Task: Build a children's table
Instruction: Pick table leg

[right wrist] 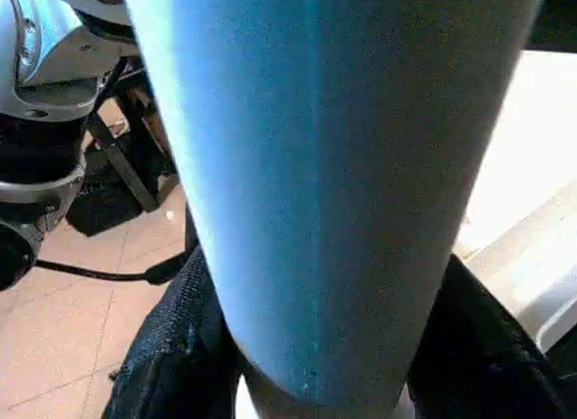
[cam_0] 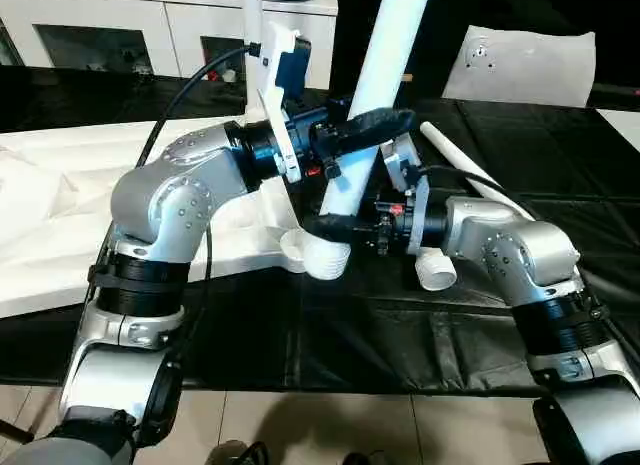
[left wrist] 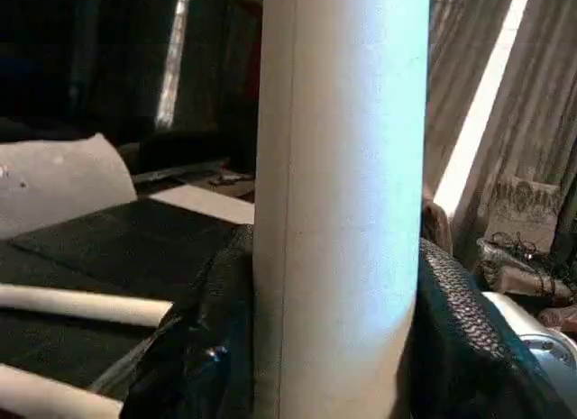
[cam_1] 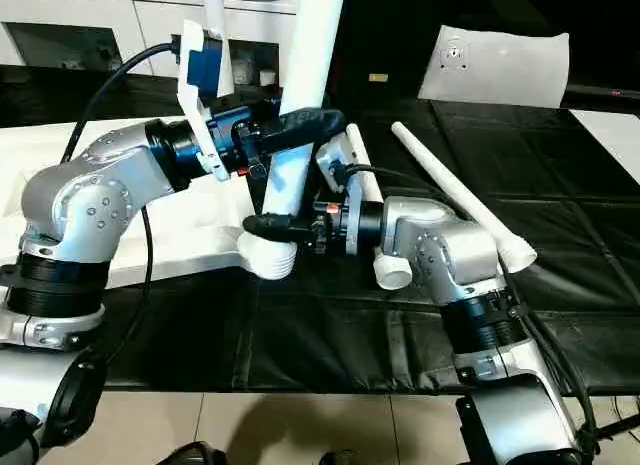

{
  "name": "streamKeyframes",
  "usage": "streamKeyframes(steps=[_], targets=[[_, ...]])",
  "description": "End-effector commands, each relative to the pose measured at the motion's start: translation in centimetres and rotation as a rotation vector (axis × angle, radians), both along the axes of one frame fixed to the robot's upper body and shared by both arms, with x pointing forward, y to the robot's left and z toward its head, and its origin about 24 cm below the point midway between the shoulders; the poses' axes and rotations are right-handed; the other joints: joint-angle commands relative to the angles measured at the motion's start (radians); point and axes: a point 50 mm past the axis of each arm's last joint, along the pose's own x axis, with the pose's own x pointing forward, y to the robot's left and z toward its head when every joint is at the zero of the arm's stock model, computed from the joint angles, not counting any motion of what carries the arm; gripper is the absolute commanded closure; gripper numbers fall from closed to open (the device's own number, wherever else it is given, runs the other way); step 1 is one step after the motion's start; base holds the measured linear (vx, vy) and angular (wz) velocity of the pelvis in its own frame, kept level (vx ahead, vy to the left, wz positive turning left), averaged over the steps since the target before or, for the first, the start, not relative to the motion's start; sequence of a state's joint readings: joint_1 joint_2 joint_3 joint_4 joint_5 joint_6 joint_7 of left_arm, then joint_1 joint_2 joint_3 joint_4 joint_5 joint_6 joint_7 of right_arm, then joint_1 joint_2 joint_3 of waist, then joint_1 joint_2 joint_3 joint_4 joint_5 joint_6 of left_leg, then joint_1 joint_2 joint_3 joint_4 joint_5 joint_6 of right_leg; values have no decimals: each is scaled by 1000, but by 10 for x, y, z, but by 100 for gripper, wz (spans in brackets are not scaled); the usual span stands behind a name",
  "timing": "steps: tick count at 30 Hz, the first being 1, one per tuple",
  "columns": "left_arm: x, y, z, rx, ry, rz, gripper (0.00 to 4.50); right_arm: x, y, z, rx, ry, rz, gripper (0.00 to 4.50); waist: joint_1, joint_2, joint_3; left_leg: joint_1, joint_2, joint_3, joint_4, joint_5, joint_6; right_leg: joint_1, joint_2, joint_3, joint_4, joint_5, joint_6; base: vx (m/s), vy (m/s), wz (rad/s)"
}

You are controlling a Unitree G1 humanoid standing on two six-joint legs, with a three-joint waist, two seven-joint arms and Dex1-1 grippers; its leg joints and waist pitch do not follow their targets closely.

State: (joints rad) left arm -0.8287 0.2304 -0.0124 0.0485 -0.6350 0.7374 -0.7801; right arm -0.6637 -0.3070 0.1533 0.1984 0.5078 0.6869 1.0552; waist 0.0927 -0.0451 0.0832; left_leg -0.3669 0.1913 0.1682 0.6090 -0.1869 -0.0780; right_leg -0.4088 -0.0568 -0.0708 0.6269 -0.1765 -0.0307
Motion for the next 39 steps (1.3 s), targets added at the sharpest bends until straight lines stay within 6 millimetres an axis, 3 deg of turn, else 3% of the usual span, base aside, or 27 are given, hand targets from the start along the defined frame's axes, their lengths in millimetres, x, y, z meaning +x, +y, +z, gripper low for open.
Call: streamKeyframes(steps=[1,4,5,8,11,13,15,18,23,24,27,30,31,34,35,36,37,39], targets=[[-9,-12,12,-34,-18,-84,238,2,-5,2,-2,-23,-44,256,4,-2,-91,2,29,-4,-57,-63,11,70,-77,51,-72,-209,-157,0,0,0],[-15,-17,15,-93,4,-127,203,2,-5,-1,10,-18,-60,257,6,-2,-93,1,29,-3,-55,-64,9,70,-79,51,-71,-207,-165,0,0,0],[-18,-19,17,-140,20,-140,203,1,-4,-2,15,-16,-65,257,8,3,-92,1,29,-4,-55,-65,8,70,-80,51,-70,-206,-172,0,0,0],[-21,-24,23,-264,89,-143,167,0,-4,-5,35,-8,-80,257,11,0,-93,-1,30,-3,-54,-68,14,72,-76,50,-70,-176,-184,0,0,0],[-23,-27,26,-335,128,-149,156,0,-2,-6,54,0,-99,258,16,-2,-91,-1,27,-2,-53,-79,18,73,-78,49,-76,-212,-181,0,0,0],[-25,-28,30,-410,146,-144,120,-1,0,-8,76,7,-123,259,17,-4,-90,-1,26,-3,-54,-89,18,72,-77,47,-83,-258,-157,0,0,0],[-27,-27,33,-457,123,-113,115,-1,1,-9,104,9,-166,259,17,2,-90,0,28,-6,-55,-90,16,70,-76,46,-83,-269,-144,0,0,0],[-25,-21,33,-487,95,-35,91,1,1,-10,134,12,-231,259,16,1,-91,2,31,-7,-59,-90,10,69,-77,47,-85,-263,-142,0,0,0],[-12,1,24,-447,87,183,87,0,-1,-9,173,6,-300,259,15,5,-88,4,29,-7,-61,-111,2,66,-73,47,-88,-288,-104,0,0,0],[-6,18,14,-373,69,322,87,0,-6,-9,170,-9,-364,259,13,6,-88,4,29,-8,-62,-113,-2,67,-72,46,-88,-296,-94,0,0,0],[-3,34,1,-270,77,455,77,-3,-12,-10,155,-27,-429,259,9,11,-89,7,31,-12,-67,-116,-17,63,-71,47,-87,-302,-54,0,0,0],[-5,53,-25,-84,73,624,69,-7,-21,-15,66,-83,-559,259,3,16,-91,8,33,-13,-67,-107,-30,60,-69,47,-81,-256,-70,0,0,0],[-7,61,-36,-7,63,682,69,-9,-24,-17,33,-101,-611,259,2,24,-90,10,34,-14,-69,-110,-35,58,-69,48,-80,-241,-78,0,0,0],[-17,87,-78,208,130,909,69,-19,-29,-24,-30,-148,-749,259,-5,30,-89,10,33,-12,-70,-132,-44,58,-67,49,-76,-212,-92,0,0,0],[-19,91,-84,250,112,951,69,-22,-29,-24,-35,-152,-764,259,-9,26,-88,8,30,-12,-71,-149,-38,60,-65,49,-80,-233,-81,0,0,0],[-19,91,-84,250,112,951,69,-22,-29,-24,-35,-152,-764,259,-9,29,-88,12,30,-12,-71,-168,-36,57,-66,50,-84,-259,-77,0,0,0],[-29,101,-104,295,115,992,69,-30,-28,-24,-33,-179,-831,259,-8,30,-83,12,29,-13,-75,-194,-33,53,-67,49,-95,-311,-70,0,0,0],[-37,110,-117,316,126,1045,69,-36,-28,-24,-20,-187,-880,259,-12,26,-79,12,28,-12,-77,-230,-33,49,-68,50,-106,-380,-45,0,0,0]])
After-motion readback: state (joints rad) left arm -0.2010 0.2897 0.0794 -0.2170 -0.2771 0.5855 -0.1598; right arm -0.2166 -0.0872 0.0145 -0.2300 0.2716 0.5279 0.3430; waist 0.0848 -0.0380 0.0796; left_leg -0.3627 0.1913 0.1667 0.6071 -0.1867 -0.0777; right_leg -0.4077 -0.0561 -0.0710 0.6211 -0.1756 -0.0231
